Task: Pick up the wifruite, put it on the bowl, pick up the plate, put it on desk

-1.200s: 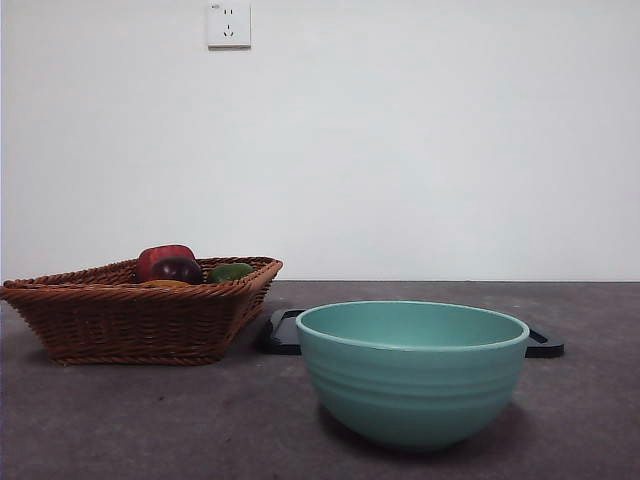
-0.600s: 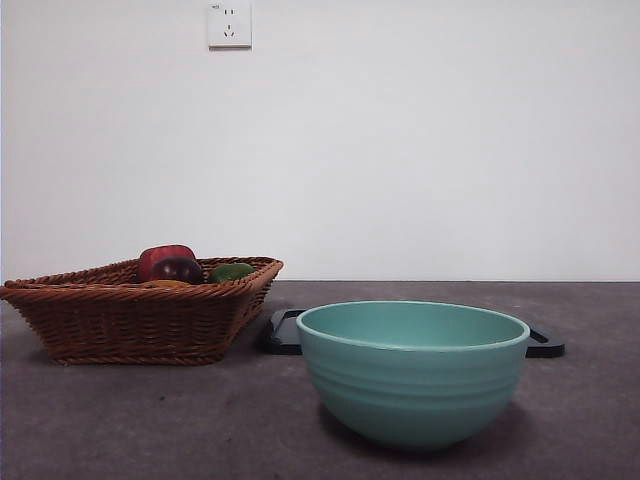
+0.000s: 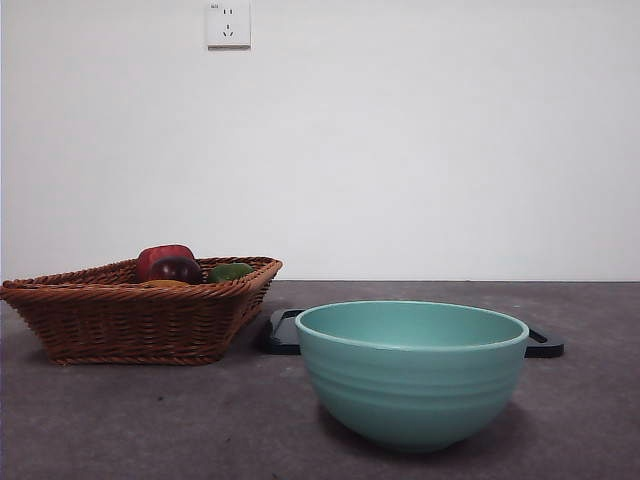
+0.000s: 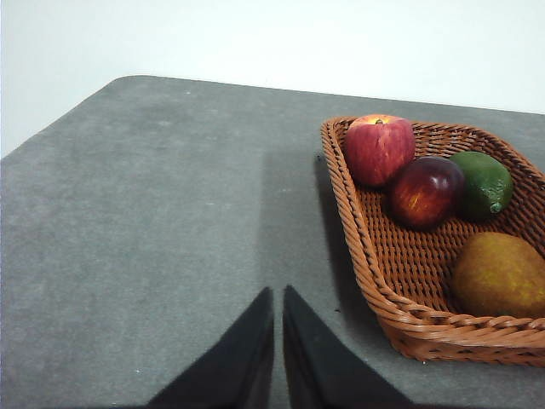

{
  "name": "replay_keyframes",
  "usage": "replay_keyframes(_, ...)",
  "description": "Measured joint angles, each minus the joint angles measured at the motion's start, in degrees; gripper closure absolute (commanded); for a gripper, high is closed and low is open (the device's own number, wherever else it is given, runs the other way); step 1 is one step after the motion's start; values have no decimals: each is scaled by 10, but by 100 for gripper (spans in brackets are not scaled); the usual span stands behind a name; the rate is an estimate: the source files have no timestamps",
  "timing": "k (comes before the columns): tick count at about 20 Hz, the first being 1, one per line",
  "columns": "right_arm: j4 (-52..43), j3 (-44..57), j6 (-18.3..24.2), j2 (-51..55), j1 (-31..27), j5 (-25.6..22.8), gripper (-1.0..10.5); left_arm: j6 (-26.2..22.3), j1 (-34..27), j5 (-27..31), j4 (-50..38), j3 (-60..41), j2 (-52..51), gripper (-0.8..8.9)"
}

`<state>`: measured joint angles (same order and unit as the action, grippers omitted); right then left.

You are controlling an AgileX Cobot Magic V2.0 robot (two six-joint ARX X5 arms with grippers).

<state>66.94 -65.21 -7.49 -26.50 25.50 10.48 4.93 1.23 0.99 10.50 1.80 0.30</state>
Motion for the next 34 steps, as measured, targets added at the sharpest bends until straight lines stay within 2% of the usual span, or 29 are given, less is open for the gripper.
replay_keyframes(2, -50, 45, 19, 31, -81, -11, 930, 0, 0, 0, 0, 0, 0, 796)
replay_keyframes(5, -238, 180, 58, 88, -193, -10, 930, -1, 0, 0, 0, 0, 0, 796)
replay_keyframes(7, -337, 288, 57, 128, -245, 0, 930, -1, 0, 0, 0, 0, 0, 796)
replay_keyframes(9, -428, 395, 55, 166, -268, -1, 930, -1, 0, 0, 0, 0, 0, 796)
replay_keyframes(13, -546, 503, 55, 209, -275, -1, 930, -1, 0, 0, 0, 0, 0, 796)
replay_keyframes(15, -597, 553, 56, 233, -275, -16, 930, -1, 0, 0, 0, 0, 0, 796)
replay_keyframes(22, -640, 637, 55, 263, -275, -97, 930, -1, 0, 1, 0, 0, 0, 796)
replay_keyframes(34, -588, 643, 57, 263, -275, -103, 930, -1, 0, 1, 0, 0, 0, 796)
